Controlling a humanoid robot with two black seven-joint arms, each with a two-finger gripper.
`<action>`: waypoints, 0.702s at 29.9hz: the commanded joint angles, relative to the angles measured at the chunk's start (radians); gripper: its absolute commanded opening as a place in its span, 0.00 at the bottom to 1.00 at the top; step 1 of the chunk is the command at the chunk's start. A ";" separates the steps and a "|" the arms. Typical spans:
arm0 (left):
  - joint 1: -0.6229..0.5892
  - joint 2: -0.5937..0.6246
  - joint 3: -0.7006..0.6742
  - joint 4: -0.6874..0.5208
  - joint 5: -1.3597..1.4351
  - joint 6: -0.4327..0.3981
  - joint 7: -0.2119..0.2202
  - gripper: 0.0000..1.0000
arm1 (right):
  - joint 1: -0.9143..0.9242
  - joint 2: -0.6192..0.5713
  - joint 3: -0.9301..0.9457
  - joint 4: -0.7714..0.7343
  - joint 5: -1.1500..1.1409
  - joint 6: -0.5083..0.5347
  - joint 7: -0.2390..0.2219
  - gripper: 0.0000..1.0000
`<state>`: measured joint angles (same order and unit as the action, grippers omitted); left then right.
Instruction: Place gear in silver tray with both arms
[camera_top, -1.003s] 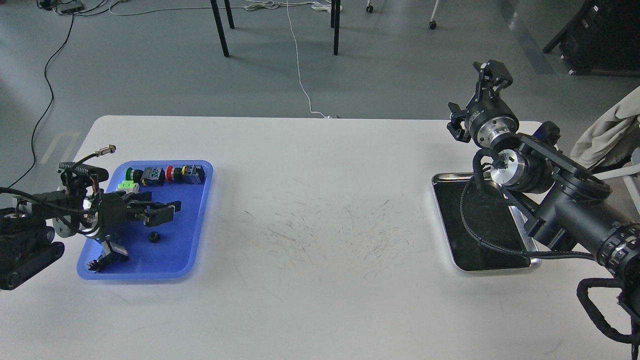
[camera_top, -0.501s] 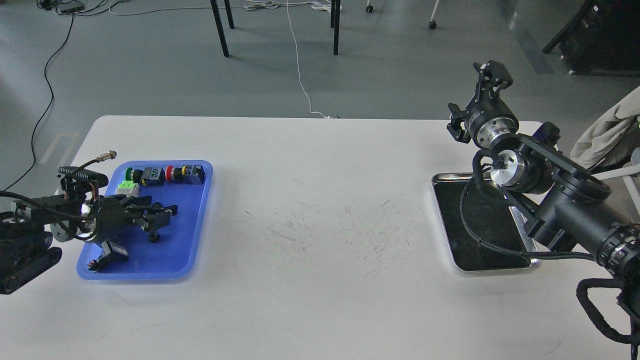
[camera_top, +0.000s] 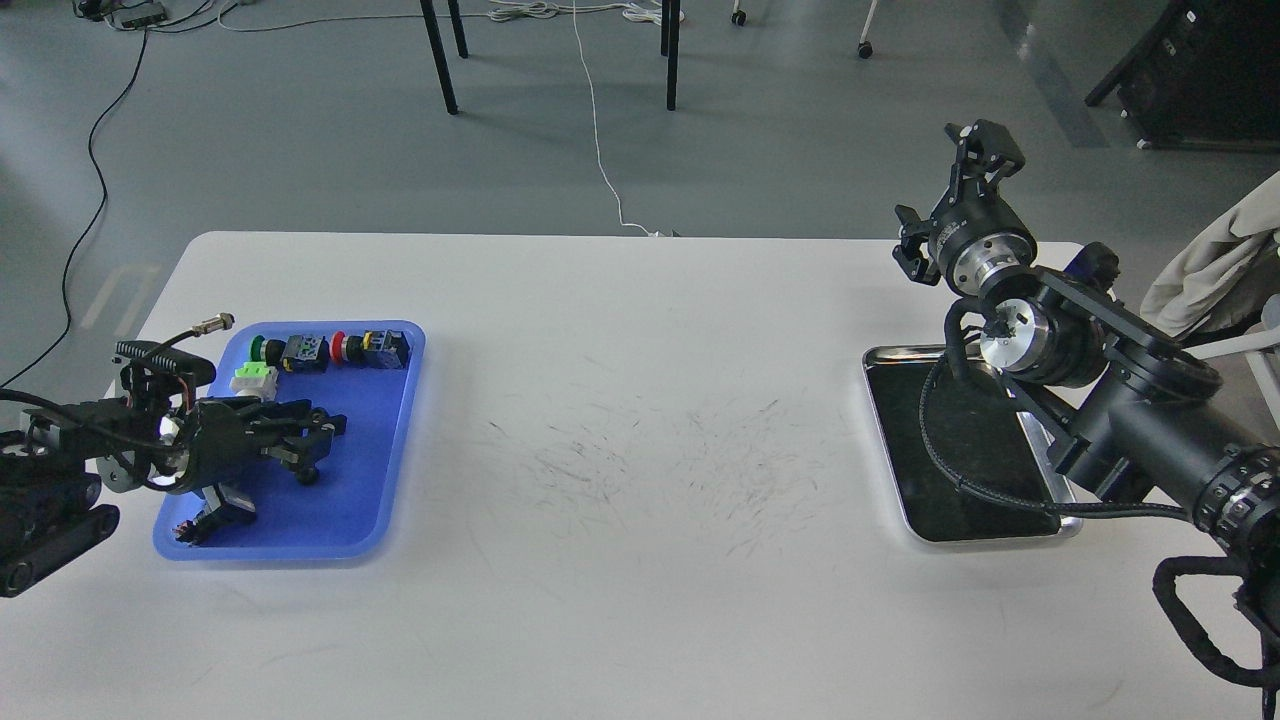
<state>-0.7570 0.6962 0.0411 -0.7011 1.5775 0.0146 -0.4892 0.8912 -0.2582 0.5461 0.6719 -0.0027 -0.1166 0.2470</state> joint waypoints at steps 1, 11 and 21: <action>-0.001 -0.003 0.000 0.017 -0.001 0.001 0.000 0.46 | 0.000 0.000 0.000 0.000 0.001 0.000 0.000 0.99; -0.001 -0.004 0.039 0.023 0.001 0.002 0.000 0.35 | 0.000 0.000 0.000 0.000 0.000 0.000 0.000 0.99; -0.004 -0.006 0.042 0.011 -0.001 0.011 0.000 0.24 | -0.001 0.000 -0.001 0.000 0.000 0.000 0.000 0.99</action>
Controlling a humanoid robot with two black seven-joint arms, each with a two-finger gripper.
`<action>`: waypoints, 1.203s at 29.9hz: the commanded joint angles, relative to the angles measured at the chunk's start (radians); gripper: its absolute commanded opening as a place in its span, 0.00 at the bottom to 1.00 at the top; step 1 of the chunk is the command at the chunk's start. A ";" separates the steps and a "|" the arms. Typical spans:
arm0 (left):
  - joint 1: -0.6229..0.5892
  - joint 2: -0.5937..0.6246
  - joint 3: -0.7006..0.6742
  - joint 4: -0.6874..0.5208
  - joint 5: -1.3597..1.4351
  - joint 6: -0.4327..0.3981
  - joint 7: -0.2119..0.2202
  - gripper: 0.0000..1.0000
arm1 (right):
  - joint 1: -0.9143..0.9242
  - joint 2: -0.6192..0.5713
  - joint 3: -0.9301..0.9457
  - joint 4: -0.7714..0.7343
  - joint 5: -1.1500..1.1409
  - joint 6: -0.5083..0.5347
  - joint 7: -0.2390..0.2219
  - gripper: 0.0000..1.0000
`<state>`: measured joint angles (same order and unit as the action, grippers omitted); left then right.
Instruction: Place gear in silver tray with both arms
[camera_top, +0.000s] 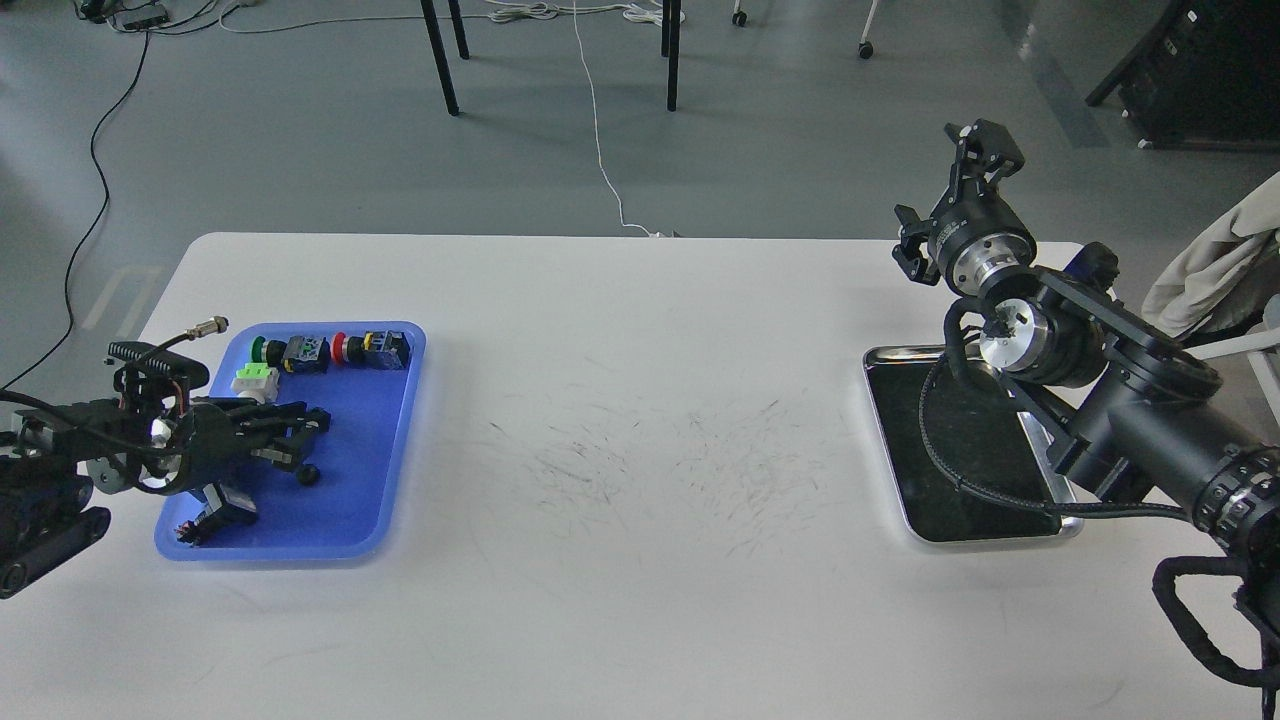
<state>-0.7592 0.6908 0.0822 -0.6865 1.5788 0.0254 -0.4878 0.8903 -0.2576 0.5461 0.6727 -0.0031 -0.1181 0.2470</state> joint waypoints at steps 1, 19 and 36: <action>-0.003 0.001 0.001 -0.004 -0.003 -0.001 -0.001 0.23 | -0.001 0.000 -0.001 -0.001 0.000 0.001 -0.002 0.99; -0.129 0.113 -0.016 -0.126 -0.074 -0.042 -0.001 0.16 | -0.001 0.000 -0.021 -0.002 0.000 0.000 0.000 0.99; -0.437 -0.198 -0.009 -0.117 -0.269 -0.119 -0.001 0.16 | 0.074 -0.021 -0.021 -0.008 0.000 -0.014 -0.005 0.99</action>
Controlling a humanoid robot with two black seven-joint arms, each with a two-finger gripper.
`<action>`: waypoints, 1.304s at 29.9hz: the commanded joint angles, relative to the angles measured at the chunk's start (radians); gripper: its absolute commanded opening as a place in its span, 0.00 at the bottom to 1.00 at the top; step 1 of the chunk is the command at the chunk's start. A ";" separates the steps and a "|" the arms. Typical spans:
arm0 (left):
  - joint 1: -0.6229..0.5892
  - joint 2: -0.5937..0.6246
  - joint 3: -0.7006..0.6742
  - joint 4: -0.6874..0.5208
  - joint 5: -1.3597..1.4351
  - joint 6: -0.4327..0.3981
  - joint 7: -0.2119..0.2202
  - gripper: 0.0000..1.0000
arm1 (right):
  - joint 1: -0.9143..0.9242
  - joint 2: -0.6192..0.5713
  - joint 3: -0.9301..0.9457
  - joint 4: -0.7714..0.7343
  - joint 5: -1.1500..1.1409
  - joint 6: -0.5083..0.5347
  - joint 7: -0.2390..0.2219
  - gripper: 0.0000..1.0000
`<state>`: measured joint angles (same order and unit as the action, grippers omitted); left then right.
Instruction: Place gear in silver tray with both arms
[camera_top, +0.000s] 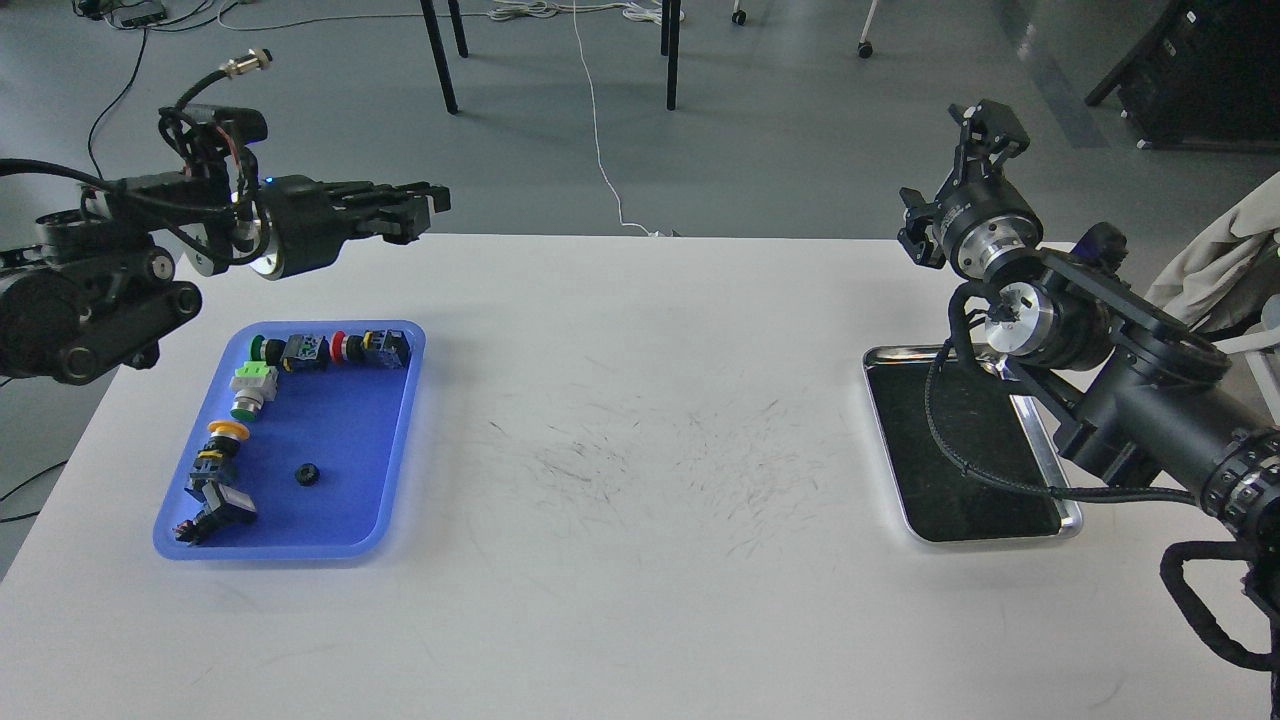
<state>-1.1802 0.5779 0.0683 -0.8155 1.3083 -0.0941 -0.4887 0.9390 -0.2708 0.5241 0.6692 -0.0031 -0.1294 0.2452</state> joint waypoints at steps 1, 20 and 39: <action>-0.019 -0.117 0.005 0.018 0.002 -0.003 0.000 0.16 | 0.037 -0.017 0.001 -0.007 0.000 -0.003 -0.004 0.99; 0.031 -0.578 0.104 0.354 0.002 -0.003 0.000 0.16 | 0.075 -0.073 -0.001 -0.007 0.000 -0.004 -0.012 0.99; 0.155 -0.578 0.206 0.291 0.022 0.017 0.000 0.18 | 0.060 -0.090 -0.029 -0.023 0.002 -0.001 -0.010 0.99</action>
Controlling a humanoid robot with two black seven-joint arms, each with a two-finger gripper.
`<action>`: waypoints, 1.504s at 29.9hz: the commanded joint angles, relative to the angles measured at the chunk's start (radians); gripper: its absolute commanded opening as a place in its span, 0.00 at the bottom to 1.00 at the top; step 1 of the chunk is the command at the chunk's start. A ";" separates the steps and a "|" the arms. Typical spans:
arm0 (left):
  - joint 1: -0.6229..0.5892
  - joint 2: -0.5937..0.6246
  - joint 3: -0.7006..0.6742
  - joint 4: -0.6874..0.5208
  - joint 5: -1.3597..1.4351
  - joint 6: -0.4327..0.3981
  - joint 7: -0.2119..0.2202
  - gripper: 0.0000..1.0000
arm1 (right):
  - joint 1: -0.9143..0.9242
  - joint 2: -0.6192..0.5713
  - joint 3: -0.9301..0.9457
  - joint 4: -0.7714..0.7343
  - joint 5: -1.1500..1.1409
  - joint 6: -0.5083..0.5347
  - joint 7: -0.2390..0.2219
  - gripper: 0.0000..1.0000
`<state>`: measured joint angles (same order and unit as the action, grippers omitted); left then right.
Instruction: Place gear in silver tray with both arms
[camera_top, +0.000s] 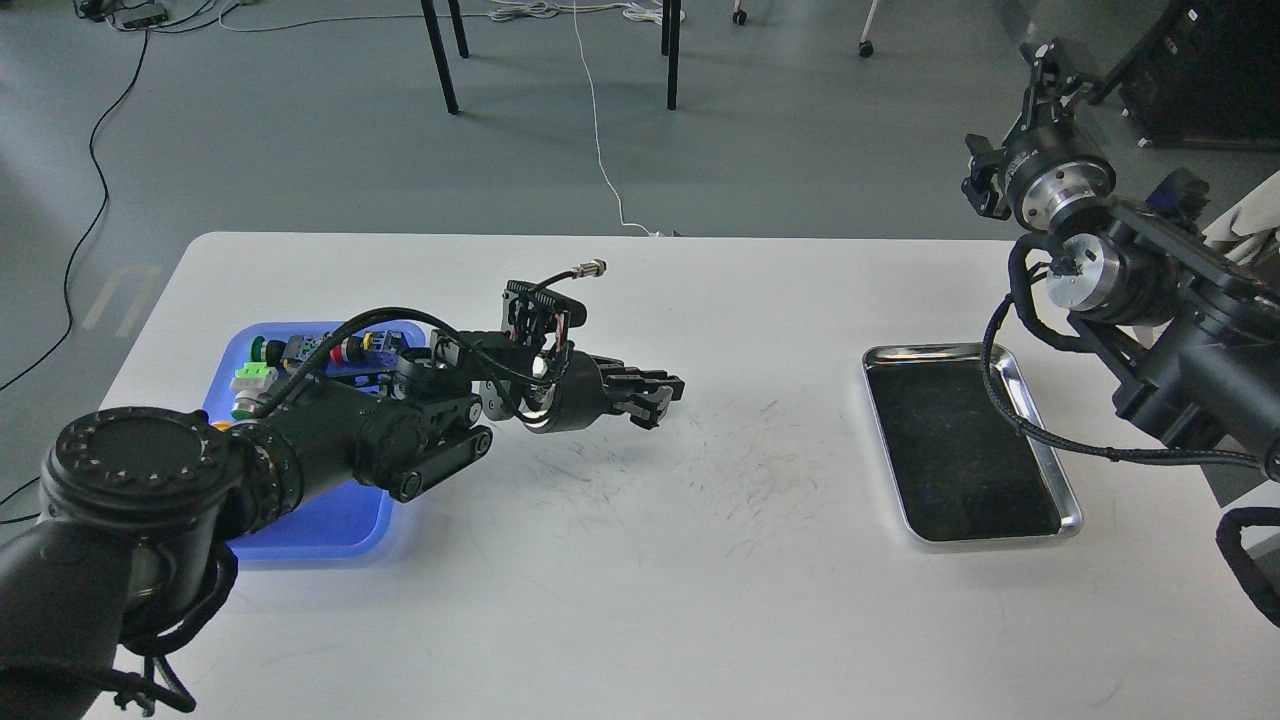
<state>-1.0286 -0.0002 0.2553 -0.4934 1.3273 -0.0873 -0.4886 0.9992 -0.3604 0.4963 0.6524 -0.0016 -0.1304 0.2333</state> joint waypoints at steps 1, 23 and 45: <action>0.004 0.000 0.022 -0.043 0.004 0.021 0.000 0.18 | -0.001 0.000 -0.001 -0.007 0.000 0.002 0.001 0.99; 0.016 0.000 0.021 -0.185 -0.011 0.075 0.000 0.21 | 0.001 0.000 -0.015 -0.008 0.000 0.002 0.001 0.99; 0.009 0.000 -0.004 -0.183 -0.105 0.072 0.000 0.46 | 0.009 -0.003 -0.088 0.003 0.000 0.023 -0.002 0.99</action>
<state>-1.0068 0.0000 0.2644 -0.6784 1.2597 -0.0148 -0.4887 1.0052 -0.3608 0.4315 0.6483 -0.0023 -0.1188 0.2347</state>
